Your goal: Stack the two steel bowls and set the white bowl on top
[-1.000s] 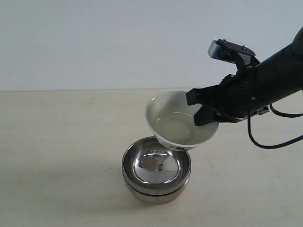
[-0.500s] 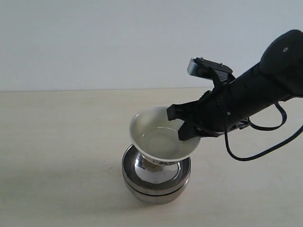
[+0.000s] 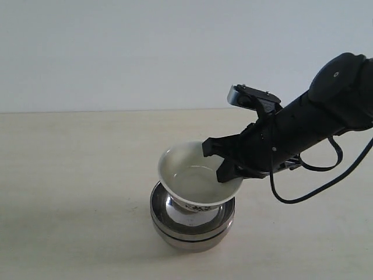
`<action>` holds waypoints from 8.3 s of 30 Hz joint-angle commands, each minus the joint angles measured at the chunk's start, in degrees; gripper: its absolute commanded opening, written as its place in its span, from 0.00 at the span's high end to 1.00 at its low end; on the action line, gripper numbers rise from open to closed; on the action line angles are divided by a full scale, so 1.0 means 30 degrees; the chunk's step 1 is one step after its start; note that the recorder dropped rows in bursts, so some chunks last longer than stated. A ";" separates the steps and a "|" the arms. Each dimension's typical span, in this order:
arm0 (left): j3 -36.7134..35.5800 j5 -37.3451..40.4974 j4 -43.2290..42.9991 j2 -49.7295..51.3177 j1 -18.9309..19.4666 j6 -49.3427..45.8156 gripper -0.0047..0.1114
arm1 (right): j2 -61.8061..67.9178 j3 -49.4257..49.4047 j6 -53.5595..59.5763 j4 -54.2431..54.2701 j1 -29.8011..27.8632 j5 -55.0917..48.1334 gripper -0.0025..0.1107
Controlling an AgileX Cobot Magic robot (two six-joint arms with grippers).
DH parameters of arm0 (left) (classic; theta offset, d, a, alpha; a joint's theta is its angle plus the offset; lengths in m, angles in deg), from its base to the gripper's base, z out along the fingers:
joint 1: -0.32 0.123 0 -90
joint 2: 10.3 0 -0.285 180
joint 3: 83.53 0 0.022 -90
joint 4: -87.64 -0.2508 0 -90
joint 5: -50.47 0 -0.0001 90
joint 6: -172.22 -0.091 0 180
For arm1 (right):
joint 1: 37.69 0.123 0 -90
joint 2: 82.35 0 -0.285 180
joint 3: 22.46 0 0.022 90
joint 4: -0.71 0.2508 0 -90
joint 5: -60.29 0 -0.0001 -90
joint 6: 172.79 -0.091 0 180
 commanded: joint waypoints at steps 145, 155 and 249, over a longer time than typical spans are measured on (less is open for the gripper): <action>-0.0061 0.0027 -0.0003 -0.0064 0.0065 0.0029 0.93 | -1.6080 -1.4634 -0.7694 -0.6200 0.1534 1.3233 0.98; -0.0061 0.0027 -0.0003 -0.0064 0.0065 0.0029 0.93 | -2.2076 -1.8491 -0.9131 -0.6168 0.1534 1.4572 0.98; -0.0061 0.0027 -0.0003 -0.0064 0.0065 0.0029 0.93 | -3.2706 -1.9951 -0.2415 -0.8845 -0.6653 0.3707 0.98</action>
